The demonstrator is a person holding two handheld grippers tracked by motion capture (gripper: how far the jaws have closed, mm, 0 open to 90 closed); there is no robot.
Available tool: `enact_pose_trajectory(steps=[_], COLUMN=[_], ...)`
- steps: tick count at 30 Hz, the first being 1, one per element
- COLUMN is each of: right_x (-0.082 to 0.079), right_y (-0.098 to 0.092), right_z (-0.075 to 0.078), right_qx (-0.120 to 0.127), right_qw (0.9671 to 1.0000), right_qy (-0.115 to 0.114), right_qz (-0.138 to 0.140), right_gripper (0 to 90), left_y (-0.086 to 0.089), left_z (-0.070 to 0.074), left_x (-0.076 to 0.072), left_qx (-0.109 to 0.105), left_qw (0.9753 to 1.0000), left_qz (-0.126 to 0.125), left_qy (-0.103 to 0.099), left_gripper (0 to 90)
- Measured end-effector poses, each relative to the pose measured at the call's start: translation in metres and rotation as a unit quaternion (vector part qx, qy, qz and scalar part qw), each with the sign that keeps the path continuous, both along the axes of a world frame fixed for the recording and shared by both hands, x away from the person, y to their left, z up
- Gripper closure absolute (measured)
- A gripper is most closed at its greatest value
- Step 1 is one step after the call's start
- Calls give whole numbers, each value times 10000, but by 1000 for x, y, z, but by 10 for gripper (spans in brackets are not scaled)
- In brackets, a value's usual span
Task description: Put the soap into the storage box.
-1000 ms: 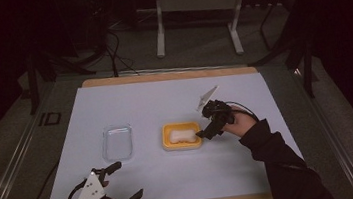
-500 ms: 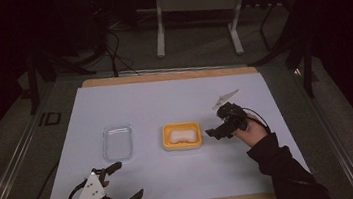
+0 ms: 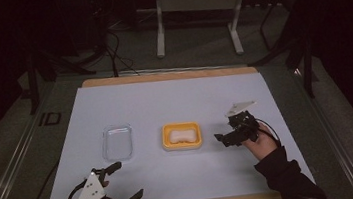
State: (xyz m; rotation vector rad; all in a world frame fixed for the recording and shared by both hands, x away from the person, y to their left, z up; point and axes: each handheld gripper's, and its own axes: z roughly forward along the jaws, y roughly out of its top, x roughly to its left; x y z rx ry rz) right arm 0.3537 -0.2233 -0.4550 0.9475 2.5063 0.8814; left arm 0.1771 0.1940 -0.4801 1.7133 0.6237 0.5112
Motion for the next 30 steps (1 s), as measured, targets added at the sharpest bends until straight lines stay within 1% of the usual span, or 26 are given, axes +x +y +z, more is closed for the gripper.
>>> enact_pose_trajectory(steps=[2,3,4,7,8,9,12,13,15,16,17,18,19,21,23,25,27,30], right_x=[-6,-8,-11,-18,-21,-23,-29,-30,-33,-35,-36,-38,-40,-44,-48,-50,-53,-53], right_y=[-2,-2,-3,-8,-10,-12,-18,-20,-22,-23,-24,-25,-27,-30,-33,-35,-39,-41], right_z=[-2,-3,-4,-4,-4,-4,-3,-3,-4,-5,-6,-7,-8,-9,-10,-10,-9,-8], right_qx=[72,107,142,273,352,425,527,503,430,416,401,378,377,422,466,502,486,471], right_qw=[9999,9998,9997,9987,9981,9977,9966,9970,9966,9967,9969,9967,9960,9957,9945,9941,9919,9901], right_qy=[-95,-100,-155,-292,-341,-348,-407,-385,-481,-494,-458,-485,-577,-575,-676,-709,-939,-1110], right_qz=[-99,-114,-139,-305,-368,-408,-481,-442,-506,-487,-497,-532,-566,-598,-647,-647,-697,-725], right_gripper=[138,138,138,138,138,138,138,138,138,138,138,138,138,138,136,135,135,135], left_y=[0,0,0,0,0,0,0,0,0,0,-1,-1,-1,-1,-1,-1,-1,-1], left_z=[0,0,0,0,1,1,1,1,1,1,1,1,1,1,1,1,1,1], left_x=[0,0,0,0,-1,-1,-1,-1,-1,-1,-1,-1,-1,-1,0,0,0,0], left_qx=[1,-6,-9,-13,-15,-17,-10,-13,-5,-1,-1,6,-2,6,5,9,8,-11], left_qw=[10000,10000,10000,10000,10000,10000,10000,10000,10000,10000,10000,10000,10000,10000,10000,10000,10000,10000], left_qz=[1,-4,-1,-5,-9,-9,8,11,5,5,4,-2,-4,-5,-11,-22,-39,-53], left_qy=[2,-2,-2,-12,-11,-13,-33,-40,-20,-22,-20,-16,-16,-13,-9,1,12,18], left_gripper=[11,12,12,11,11,11,12,11,11,12,12,11,12,12,12,11,12,11])
